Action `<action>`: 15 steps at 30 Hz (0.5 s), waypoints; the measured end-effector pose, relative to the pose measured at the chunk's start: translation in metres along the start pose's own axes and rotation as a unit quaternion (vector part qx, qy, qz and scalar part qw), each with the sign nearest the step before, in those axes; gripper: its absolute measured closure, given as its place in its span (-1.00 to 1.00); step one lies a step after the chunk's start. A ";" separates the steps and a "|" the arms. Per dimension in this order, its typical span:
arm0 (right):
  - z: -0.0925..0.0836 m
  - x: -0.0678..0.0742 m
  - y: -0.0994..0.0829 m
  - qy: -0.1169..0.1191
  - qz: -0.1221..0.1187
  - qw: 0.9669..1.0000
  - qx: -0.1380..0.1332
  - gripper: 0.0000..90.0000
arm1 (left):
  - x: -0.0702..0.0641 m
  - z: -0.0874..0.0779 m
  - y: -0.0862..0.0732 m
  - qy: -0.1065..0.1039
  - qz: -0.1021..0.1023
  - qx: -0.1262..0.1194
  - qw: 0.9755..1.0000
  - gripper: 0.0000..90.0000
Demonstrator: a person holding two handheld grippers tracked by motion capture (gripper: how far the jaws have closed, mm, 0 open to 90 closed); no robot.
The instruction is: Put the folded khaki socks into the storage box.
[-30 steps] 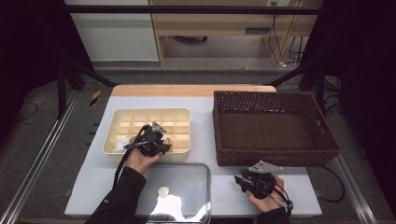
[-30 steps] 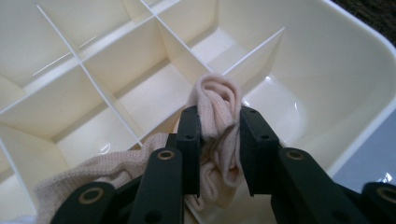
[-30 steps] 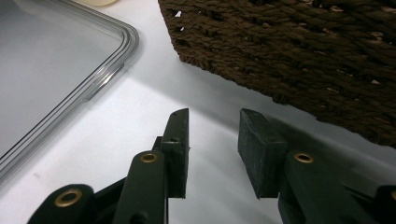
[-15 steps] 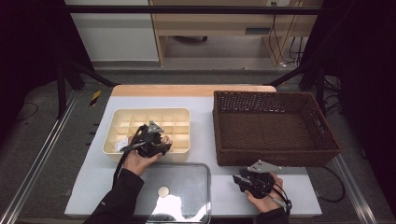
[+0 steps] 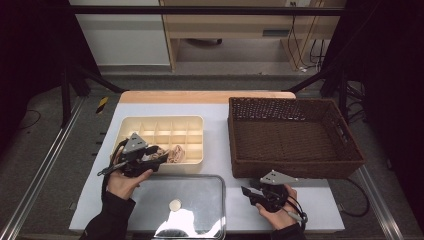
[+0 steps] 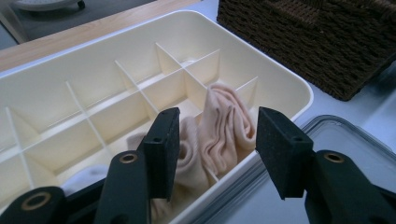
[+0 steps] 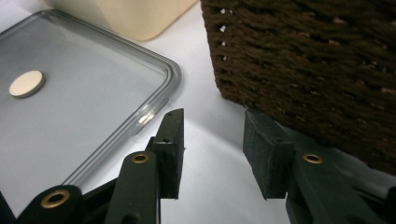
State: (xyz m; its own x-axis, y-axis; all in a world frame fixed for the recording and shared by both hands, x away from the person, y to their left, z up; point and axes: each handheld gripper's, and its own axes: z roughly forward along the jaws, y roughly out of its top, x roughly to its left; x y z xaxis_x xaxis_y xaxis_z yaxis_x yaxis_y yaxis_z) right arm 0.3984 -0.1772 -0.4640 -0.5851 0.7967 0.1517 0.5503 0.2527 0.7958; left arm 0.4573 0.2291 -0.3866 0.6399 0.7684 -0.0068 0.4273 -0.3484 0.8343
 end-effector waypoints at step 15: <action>0.006 0.015 0.007 0.033 0.007 0.999 -0.017 0.33 | 0.012 -0.044 -0.064 0.035 -0.037 -0.013 0.999 0.09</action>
State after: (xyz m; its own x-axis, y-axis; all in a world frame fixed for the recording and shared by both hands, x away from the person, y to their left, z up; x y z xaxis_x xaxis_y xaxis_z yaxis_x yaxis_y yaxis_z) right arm 0.3974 -0.1600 -0.4598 -0.6158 0.7620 0.2005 0.5393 0.2222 0.8122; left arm 0.4094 0.2847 -0.4158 0.5604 0.8277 -0.0313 0.4539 -0.2753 0.8475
